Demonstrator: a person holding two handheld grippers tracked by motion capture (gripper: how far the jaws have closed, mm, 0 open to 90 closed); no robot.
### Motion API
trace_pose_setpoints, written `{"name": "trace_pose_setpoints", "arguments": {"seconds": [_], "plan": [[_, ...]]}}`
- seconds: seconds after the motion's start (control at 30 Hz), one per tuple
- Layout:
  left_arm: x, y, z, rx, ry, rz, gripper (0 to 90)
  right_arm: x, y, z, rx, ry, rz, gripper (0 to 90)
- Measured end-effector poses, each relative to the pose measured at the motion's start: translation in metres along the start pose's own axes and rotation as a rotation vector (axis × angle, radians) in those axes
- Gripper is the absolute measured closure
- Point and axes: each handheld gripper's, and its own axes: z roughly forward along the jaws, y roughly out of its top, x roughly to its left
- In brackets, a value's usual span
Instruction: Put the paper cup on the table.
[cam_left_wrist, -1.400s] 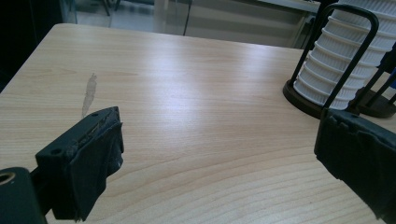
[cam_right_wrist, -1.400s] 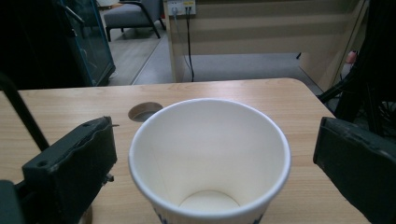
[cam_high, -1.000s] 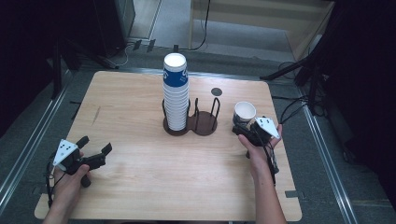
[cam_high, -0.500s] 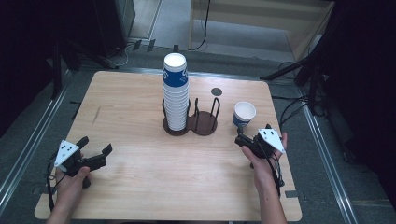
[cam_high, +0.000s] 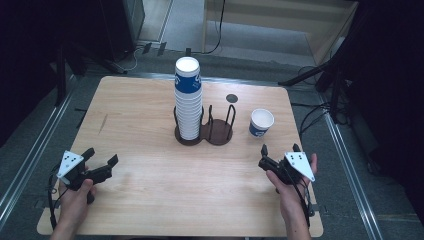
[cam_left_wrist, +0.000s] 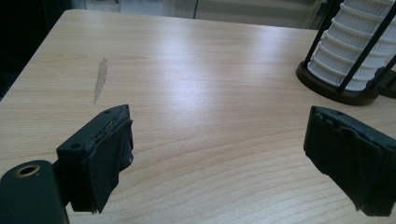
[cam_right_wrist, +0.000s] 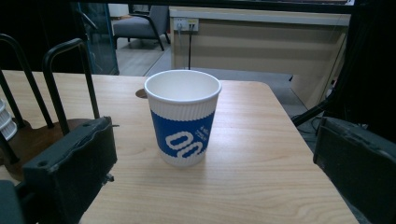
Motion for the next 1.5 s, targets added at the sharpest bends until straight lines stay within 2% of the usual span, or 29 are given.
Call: {"name": "trace_pose_setpoints", "arguments": {"seconds": [0.4, 0.67, 1.0, 1.13, 1.5], "plan": [[0.001, 0.0, -0.002, 0.016, -0.009, 0.002, 7.7, -0.024, -0.016, -0.027, 0.013, -0.042, 0.015, 0.0], [0.001, -0.001, -0.003, 0.013, -0.015, 0.005, 6.4, -0.039, -0.024, -0.045, 0.016, -0.064, 0.004, 0.0], [0.001, -0.001, -0.004, 0.008, -0.022, 0.004, 3.8, -0.062, -0.038, -0.064, 0.037, -0.099, 0.022, 0.0], [0.001, -0.002, -0.004, 0.005, -0.027, 0.008, 3.4, -0.068, -0.043, -0.069, 0.041, -0.112, 0.024, 0.0], [0.004, -0.003, -0.007, -0.015, -0.043, -0.023, 2.7, -0.076, -0.049, -0.079, 0.044, -0.13, 0.039, 0.0]]}}
